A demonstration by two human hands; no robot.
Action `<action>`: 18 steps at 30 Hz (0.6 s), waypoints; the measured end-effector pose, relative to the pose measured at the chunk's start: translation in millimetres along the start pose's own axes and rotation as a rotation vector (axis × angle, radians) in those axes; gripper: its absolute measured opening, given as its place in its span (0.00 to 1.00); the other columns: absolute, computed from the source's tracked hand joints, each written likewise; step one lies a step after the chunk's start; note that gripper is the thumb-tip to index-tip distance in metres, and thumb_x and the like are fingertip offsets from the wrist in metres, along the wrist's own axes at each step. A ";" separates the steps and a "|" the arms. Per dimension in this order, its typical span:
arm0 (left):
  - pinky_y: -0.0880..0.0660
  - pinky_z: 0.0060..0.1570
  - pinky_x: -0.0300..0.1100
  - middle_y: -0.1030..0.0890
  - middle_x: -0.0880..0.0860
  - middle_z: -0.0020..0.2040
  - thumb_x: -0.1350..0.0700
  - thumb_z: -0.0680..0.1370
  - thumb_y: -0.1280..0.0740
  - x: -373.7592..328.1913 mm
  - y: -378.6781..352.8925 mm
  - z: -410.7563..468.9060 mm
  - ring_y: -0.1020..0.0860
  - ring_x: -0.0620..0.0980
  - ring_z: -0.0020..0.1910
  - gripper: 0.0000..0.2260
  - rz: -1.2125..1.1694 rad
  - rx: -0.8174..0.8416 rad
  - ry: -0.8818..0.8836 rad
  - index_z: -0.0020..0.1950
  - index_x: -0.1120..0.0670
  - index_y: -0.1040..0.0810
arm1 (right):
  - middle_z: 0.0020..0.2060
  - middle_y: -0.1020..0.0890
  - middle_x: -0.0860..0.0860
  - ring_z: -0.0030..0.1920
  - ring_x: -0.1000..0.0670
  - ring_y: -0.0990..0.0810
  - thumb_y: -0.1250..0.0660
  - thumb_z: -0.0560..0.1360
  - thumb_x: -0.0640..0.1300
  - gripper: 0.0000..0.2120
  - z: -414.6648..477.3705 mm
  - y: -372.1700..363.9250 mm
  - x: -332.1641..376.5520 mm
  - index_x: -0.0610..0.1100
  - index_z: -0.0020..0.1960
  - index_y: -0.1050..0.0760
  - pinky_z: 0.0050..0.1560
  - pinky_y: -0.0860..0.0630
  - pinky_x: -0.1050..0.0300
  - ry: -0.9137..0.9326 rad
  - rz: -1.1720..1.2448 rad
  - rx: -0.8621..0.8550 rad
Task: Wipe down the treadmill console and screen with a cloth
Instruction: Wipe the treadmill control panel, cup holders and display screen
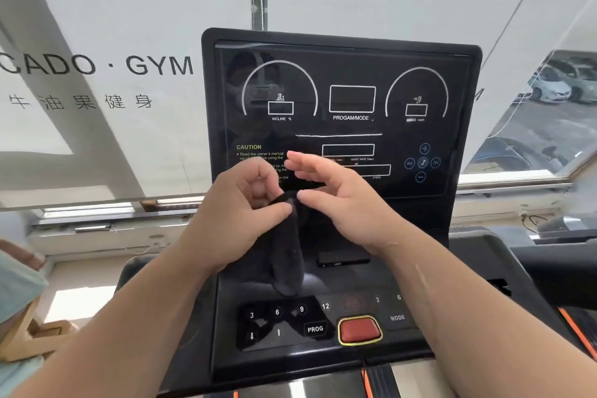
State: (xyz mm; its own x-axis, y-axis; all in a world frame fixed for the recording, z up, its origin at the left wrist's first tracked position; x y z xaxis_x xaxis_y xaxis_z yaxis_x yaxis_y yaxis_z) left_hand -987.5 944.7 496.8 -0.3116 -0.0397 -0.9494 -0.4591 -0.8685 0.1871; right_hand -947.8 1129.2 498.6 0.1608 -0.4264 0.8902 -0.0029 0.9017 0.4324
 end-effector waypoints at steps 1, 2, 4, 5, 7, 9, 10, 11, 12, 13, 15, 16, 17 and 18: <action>0.24 0.39 0.49 0.19 0.62 0.39 0.62 0.71 0.27 -3.0 1.2 1.1 0.22 0.52 0.34 0.10 -0.010 0.026 -0.006 0.42 0.53 0.28 | 0.65 0.18 0.55 0.67 0.59 0.22 0.33 0.81 0.33 0.23 -0.2 -1.5 2.1 0.48 0.73 0.25 0.64 0.25 0.62 0.016 0.028 0.038; 0.23 0.39 0.50 0.19 0.62 0.39 0.62 0.71 0.28 -5.3 2.9 2.3 0.21 0.52 0.35 0.10 -0.016 0.030 -0.014 0.42 0.53 0.28 | 0.62 0.16 0.52 0.65 0.57 0.20 0.33 0.80 0.32 0.20 -0.8 -2.3 3.1 0.45 0.70 0.22 0.63 0.24 0.61 0.026 0.059 0.043; 0.22 0.39 0.51 0.18 0.59 0.38 0.62 0.71 0.28 -7.0 6.8 3.9 0.21 0.54 0.35 0.10 -0.038 -0.003 -0.019 0.42 0.53 0.29 | 0.54 0.13 0.50 0.57 0.54 0.16 0.32 0.80 0.32 0.12 -3.3 -1.8 1.5 0.41 0.62 0.18 0.60 0.22 0.58 0.028 0.110 0.012; 0.22 0.39 0.51 0.18 0.57 0.38 0.62 0.71 0.28 -6.6 8.5 4.0 0.21 0.54 0.35 0.11 -0.040 -0.021 -0.013 0.43 0.53 0.29 | 0.49 0.13 0.51 0.52 0.54 0.15 0.32 0.80 0.32 0.10 -5.0 -1.1 -2.4 0.41 0.58 0.16 0.57 0.21 0.58 0.019 0.128 -0.008; 0.23 0.40 0.48 0.17 0.53 0.37 0.63 0.73 0.26 -0.6 10.7 3.8 0.22 0.51 0.34 0.12 0.062 -0.023 0.012 0.45 0.52 0.28 | 0.43 0.13 0.54 0.46 0.56 0.16 0.32 0.81 0.33 0.09 -7.9 0.1 -9.4 0.44 0.52 0.16 0.52 0.21 0.59 -0.013 0.123 -0.052; 0.24 0.40 0.44 0.17 0.51 0.36 0.60 0.74 0.25 14.6 10.3 3.0 0.22 0.47 0.32 0.13 0.301 0.035 0.073 0.51 0.48 0.24 | 0.42 0.13 0.55 0.44 0.57 0.16 0.32 0.81 0.34 0.09 -10.0 1.4 -16.5 0.46 0.50 0.16 0.50 0.22 0.61 -0.038 0.049 -0.107; 0.25 0.39 0.41 0.17 0.50 0.35 0.57 0.73 0.24 24.3 9.4 2.3 0.22 0.45 0.32 0.13 0.420 0.077 0.098 0.53 0.45 0.23 | 0.42 0.13 0.55 0.45 0.58 0.16 0.31 0.80 0.35 0.09 -10.0 2.3 -19.9 0.46 0.51 0.15 0.50 0.23 0.61 -0.047 -0.002 -0.137; 0.26 0.39 0.41 0.18 0.49 0.35 0.54 0.73 0.24 33.3 8.3 2.0 0.22 0.43 0.32 0.10 0.509 0.103 0.116 0.51 0.44 0.21 | 0.43 0.13 0.55 0.45 0.58 0.16 0.30 0.80 0.36 0.08 -9.8 2.8 -22.5 0.47 0.50 0.15 0.51 0.23 0.60 -0.050 -0.062 -0.166; 0.28 0.40 0.41 0.19 0.48 0.34 0.52 0.74 0.25 40.2 7.6 2.0 0.22 0.42 0.33 0.06 0.564 0.099 0.128 0.47 0.44 0.20 | 0.44 0.13 0.55 0.47 0.57 0.16 0.29 0.79 0.38 0.08 -8.4 3.8 -25.0 0.48 0.50 0.15 0.52 0.23 0.60 -0.051 -0.129 -0.202; 0.28 0.40 0.42 0.19 0.47 0.34 0.52 0.74 0.26 45.4 7.9 2.4 0.22 0.42 0.34 0.03 0.589 0.071 0.141 0.43 0.45 0.19 | 0.45 0.15 0.54 0.48 0.56 0.17 0.28 0.79 0.39 0.08 -6.2 5.7 -27.4 0.51 0.49 0.15 0.54 0.24 0.60 -0.048 -0.195 -0.246; 0.28 0.41 0.42 0.19 0.46 0.35 0.52 0.75 0.27 49.4 10.3 6.8 0.22 0.42 0.36 0.05 0.587 -0.023 0.148 0.40 0.48 0.19 | 0.45 0.21 0.54 0.46 0.56 0.21 0.26 0.78 0.42 0.09 -0.7 13.4 -28.8 0.56 0.47 0.15 0.53 0.27 0.65 -0.051 -0.302 -0.381; 0.29 0.41 0.40 0.19 0.45 0.35 0.54 0.75 0.27 48.0 11.9 11.0 0.23 0.42 0.37 0.05 0.571 -0.069 0.140 0.40 0.48 0.20 | 0.43 0.24 0.55 0.44 0.58 0.23 0.26 0.78 0.43 0.08 2.3 18.9 -27.4 0.57 0.48 0.15 0.51 0.29 0.68 -0.056 -0.347 -0.458; 0.30 0.40 0.38 0.20 0.44 0.36 0.55 0.75 0.27 44.6 13.1 16.0 0.23 0.41 0.36 0.05 0.555 -0.103 0.127 0.41 0.48 0.21 | 0.40 0.25 0.58 0.42 0.58 0.24 0.27 0.78 0.44 0.07 5.4 24.2 -24.6 0.55 0.50 0.14 0.48 0.31 0.69 -0.061 -0.389 -0.522; 0.32 0.40 0.35 0.20 0.44 0.36 0.56 0.75 0.28 40.6 13.6 21.8 0.24 0.40 0.36 0.06 0.551 -0.122 0.113 0.41 0.47 0.21 | 0.37 0.24 0.59 0.40 0.58 0.24 0.28 0.79 0.45 0.06 9.3 28.4 -22.8 0.53 0.51 0.13 0.46 0.31 0.67 -0.070 -0.421 -0.569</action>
State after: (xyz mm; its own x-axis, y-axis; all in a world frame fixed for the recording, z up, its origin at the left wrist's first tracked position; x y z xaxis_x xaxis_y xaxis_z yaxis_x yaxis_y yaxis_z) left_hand -1024.5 942.0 466.3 -0.3832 -0.5494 -0.7425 -0.1525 -0.7553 0.6374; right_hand -960.7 1163.8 491.9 -0.0289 -0.7335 0.6790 0.5641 0.5489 0.6169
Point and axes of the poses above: each hand's wrist, its own z-axis towards the middle knuckle, its own y-axis out of the back of the hand, x = y × z, the point moved 2 cm from there along z, towards the middle knuckle
